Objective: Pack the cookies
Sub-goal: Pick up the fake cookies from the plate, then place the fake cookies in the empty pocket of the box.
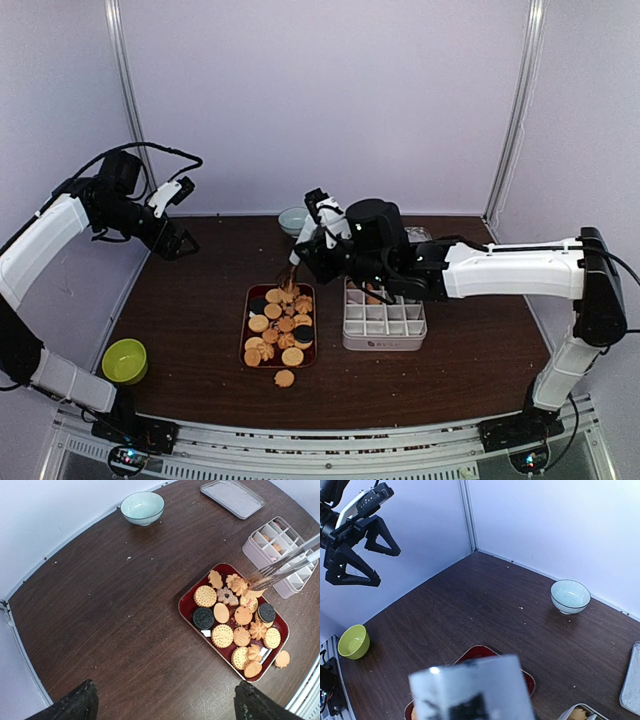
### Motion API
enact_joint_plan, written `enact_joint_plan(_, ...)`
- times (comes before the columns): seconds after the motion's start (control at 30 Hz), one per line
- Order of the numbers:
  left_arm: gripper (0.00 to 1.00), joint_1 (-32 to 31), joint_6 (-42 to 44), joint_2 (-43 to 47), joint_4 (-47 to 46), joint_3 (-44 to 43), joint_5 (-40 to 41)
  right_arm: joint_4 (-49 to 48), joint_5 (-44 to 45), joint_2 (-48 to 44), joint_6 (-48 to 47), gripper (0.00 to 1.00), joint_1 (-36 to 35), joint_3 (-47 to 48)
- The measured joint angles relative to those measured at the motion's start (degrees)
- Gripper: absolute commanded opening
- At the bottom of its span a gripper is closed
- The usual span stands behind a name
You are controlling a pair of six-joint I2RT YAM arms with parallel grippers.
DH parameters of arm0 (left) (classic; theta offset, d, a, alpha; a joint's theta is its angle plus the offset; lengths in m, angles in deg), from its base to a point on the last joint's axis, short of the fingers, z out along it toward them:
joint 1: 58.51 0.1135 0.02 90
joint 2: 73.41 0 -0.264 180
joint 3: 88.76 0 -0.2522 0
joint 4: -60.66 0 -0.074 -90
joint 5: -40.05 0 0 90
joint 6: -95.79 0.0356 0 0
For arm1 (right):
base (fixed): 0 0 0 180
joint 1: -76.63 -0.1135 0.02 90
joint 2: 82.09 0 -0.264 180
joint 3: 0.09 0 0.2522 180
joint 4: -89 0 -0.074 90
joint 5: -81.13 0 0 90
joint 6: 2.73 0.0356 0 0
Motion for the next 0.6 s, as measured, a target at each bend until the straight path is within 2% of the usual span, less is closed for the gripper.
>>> enact_joint_plan(0.17,0.98,0.0,0.0,-0.04,-0.02,0.0,0.17,1.81,2.6,-6.05,-0.92,0.0,1.92,-3.69)
enact_joint_plan(0.47,0.98,0.0,-0.02,-1.09,-0.2,0.0,0.15,9.03,11.8,-25.97,-4.24,0.0,6.32,-15.52)
enact_joint_plan(0.6,0.98,0.0,-0.02,-1.79,-0.2,0.0,-0.17,12.35,14.64,-29.9,-5.01,0.0,6.45,-19.34)
